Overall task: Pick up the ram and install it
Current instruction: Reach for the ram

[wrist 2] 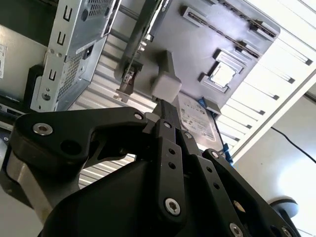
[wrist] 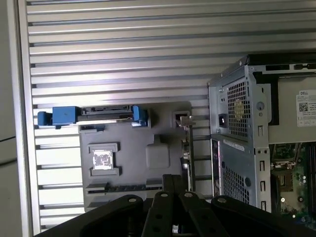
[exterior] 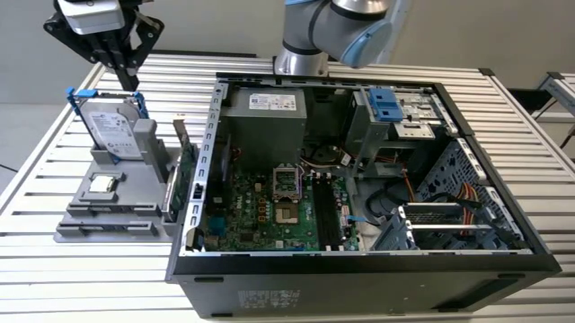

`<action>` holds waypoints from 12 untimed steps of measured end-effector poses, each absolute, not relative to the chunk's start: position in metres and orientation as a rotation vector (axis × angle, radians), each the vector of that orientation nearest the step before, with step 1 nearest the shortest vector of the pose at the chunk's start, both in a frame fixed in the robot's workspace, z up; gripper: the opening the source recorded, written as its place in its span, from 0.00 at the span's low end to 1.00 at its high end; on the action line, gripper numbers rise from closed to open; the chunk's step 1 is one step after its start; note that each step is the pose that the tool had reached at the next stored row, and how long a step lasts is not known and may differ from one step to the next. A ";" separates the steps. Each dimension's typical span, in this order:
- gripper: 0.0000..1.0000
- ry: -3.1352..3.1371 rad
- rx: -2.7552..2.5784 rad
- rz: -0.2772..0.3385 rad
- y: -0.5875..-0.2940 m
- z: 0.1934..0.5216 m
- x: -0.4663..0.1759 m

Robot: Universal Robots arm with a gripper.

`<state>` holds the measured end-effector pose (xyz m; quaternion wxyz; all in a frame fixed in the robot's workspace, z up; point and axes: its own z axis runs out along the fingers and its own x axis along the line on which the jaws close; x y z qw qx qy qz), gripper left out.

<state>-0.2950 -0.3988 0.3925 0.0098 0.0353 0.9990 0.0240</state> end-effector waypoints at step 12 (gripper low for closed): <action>0.00 3.119 0.110 0.075 -0.399 0.393 -0.321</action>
